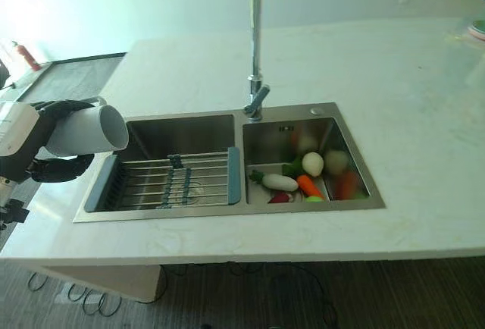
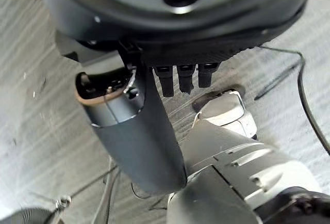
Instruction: Place the dishes in the dishwasher.
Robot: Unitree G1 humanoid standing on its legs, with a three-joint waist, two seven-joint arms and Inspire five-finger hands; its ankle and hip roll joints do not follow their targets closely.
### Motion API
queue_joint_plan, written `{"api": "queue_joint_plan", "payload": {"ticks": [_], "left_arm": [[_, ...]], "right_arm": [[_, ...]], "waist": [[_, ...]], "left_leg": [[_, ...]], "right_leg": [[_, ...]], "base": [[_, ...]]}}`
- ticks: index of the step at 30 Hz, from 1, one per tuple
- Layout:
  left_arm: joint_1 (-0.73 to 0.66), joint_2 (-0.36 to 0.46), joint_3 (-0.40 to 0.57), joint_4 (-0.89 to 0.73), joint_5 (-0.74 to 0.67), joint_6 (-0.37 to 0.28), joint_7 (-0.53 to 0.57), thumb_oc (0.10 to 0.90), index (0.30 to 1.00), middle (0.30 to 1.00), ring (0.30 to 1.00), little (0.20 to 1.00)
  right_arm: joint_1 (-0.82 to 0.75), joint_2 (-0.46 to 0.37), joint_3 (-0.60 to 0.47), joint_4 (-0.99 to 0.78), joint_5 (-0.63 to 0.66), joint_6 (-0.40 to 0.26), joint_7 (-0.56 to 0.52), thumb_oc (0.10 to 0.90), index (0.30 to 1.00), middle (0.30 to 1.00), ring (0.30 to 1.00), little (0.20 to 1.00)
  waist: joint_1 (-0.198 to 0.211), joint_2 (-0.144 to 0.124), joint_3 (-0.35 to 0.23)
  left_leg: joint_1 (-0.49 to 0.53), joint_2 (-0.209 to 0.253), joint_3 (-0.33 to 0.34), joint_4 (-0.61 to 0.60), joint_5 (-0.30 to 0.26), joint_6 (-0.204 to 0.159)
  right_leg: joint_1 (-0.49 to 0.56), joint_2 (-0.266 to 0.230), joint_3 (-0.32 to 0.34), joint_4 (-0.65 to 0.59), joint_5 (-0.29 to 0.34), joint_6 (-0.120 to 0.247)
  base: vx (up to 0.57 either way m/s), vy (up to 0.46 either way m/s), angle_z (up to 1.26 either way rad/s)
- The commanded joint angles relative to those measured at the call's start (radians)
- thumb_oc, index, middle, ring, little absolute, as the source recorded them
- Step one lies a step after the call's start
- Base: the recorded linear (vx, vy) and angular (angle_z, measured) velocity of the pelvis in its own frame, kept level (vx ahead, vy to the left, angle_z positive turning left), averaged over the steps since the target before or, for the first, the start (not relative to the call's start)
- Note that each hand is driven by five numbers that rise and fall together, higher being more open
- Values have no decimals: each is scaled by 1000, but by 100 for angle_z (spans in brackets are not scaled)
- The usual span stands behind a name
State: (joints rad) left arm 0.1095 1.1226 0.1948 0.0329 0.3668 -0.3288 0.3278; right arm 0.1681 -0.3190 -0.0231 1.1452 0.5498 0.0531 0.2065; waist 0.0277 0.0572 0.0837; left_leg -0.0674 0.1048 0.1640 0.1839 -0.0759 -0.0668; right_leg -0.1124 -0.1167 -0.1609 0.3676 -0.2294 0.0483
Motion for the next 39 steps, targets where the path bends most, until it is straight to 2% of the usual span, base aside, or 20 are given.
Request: {"api": "queue_joint_plan", "payload": {"ticks": [1,3,4,5,6,8,9,10,12,16,21,24,26,29,31,32,33,35,37,39], "left_arm": [[-94,56,236,-3,-44,1,155,400,300,300,300,300],[-29,34,314,-4,-72,-26,179,400,300,300,300,300],[-19,24,333,3,-82,-39,190,400,300,300,300,300],[-31,-2,328,28,-89,-64,199,400,300,300,300,300],[-39,-29,310,46,-79,-84,225,400,300,300,300,300],[-53,-43,293,65,-83,-115,255,400,300,300,300,300],[-58,-47,292,66,-83,-121,260,400,300,300,300,300],[-66,-49,292,64,-90,-134,267,400,300,300,300,300],[-94,-49,283,49,-111,-164,260,400,300,300,300,300],[-173,-73,227,23,-108,-223,247,400,300,300,300,300],[-201,-135,177,-96,-106,-218,172,400,300,300,300,300],[-198,-193,145,-164,-127,-309,128,400,300,300,300,300],[-197,-240,127,-226,-120,-319,80,400,300,300,300,300],[-211,-281,92,-248,-111,-308,55,400,300,300,300,300],[-237,-303,42,-230,-101,-328,58,400,300,300,300,300],[-250,-307,22,-221,-100,-346,58,400,300,300,300,300],[-284,-317,-24,-198,-98,-363,60,400,300,300,300,300],[-312,-326,-54,-195,-105,-363,51,400,300,300,300,300],[-319,-350,-52,-226,-46,-294,48,400,300,300,300,300],[-320,-350,-49,-238,-40,-263,53,400,300,300,300,300]], "right_arm": [[-31,5,43,-4,-45,21,93,800,900,900,900,900],[-42,-7,69,1,-63,7,132,800,900,900,900,900],[-45,-6,79,3,-66,-5,132,800,900,900,900,900],[-50,-4,77,-7,-44,-11,135,800,900,900,900,900],[-58,-5,84,-27,0,-10,127,800,900,900,900,900],[-61,0,73,-50,12,-1,113,800,900,900,900,900],[-62,1,68,-53,25,1,109,800,900,900,900,900],[-60,0,58,-51,46,-3,103,800,900,900,900,900],[-51,0,17,-34,75,-21,103,800,900,900,900,900],[-38,4,-28,-14,134,-25,115,800,900,900,900,900],[-44,29,-73,-22,121,-12,95,800,900,900,900,900],[-59,75,-58,-68,179,-33,94,800,900,900,900,900],[-64,105,-51,-130,200,-16,64,800,900,900,900,900],[-59,130,-37,-176,150,9,37,800,900,900,900,900],[-52,140,-29,-174,131,17,29,800,900,900,900,900],[-49,140,-29,-168,146,11,24,800,900,900,900,900],[-42,136,-28,-143,152,3,28,800,900,900,900,900],[-32,129,-26,-125,137,2,43,800,900,900,900,900],[-25,108,-11,-91,-22,6,107,800,900,900,900,900],[-28,100,14,-87,-64,12,124,800,900,900,900,900]], "waist": [[14,10,10],[40,25,27],[42,29,32],[35,27,39],[37,13,42],[39,-17,47],[38,-21,44],[36,-27,42],[19,-27,31],[-31,-4,17],[-21,6,17],[20,-5,28],[35,-10,29],[33,-12,27],[13,-15,26],[4,-18,30],[-20,-22,30],[-34,-28,34],[-14,-50,32],[-2,-56,28]], "left_leg": [[-42,1,-111,116,-126,-11],[-105,39,-122,116,-73,-49],[-128,56,-98,116,-60,-56],[-105,57,-25,116,-59,-55],[-68,16,30,116,-72,-30],[-14,-43,66,116,-112,12],[17,-51,66,116,-145,14],[46,-54,96,116,-136,16],[95,-31,154,116,-137,8],[111,38,235,116,-201,1],[72,5,162,116,-239,7],[38,-29,123,116,-249,28],[20,-39,110,116,-251,42],[-1,-49,82,116,-246,57],[-12,-68,23,116,-246,69],[-26,-74,15,116,-224,77],[-32,-91,-44,116,-219,87],[-37,-105,-88,116,-208,94],[-44,-95,-95,116,-193,81],[-44,-81,-84,116,-188,71]], "right_leg": [[48,-15,-64,-68,-10,89],[48,-12,-114,-68,-21,86],[45,-22,-147,-68,-23,87],[46,-56,-214,-68,-19,90],[43,-81,-246,-68,-6,85],[44,-115,-265,-68,14,87],[54,-115,-261,-68,3,93],[52,-125,-281,-68,11,90],[46,-138,-340,-68,24,84],[21,-159,-409,-68,68,94],[-24,-186,-400,-68,132,143],[-21,-235,-420,-68,183,171],[-8,-254,-430,-68,198,174],[-6,-241,-391,-68,186,171],[-23,-186,-288,-68,150,169],[-35,-172,-265,-68,154,152],[-35,-123,-158,-68,121,150],[-21,-93,-86,-68,102,147],[18,-103,-88,-68,77,150],[28,-107,-103,-68,66,148]], "base": [[-28,-148,37],[-189,-115,68],[-414,-86,153],[-492,-56,197],[-473,-41,249],[-280,-32,232],[-196,-14,137],[-193,20,70],[-335,145,95],[-245,257,151],[-150,267,79],[-145,236,32],[-136,207,43],[-78,146,27],[-51,27,55],[-27,-63,85],[-19,-70,117],[85,-59,177],[63,-111,158],[35,-105,51]]}}
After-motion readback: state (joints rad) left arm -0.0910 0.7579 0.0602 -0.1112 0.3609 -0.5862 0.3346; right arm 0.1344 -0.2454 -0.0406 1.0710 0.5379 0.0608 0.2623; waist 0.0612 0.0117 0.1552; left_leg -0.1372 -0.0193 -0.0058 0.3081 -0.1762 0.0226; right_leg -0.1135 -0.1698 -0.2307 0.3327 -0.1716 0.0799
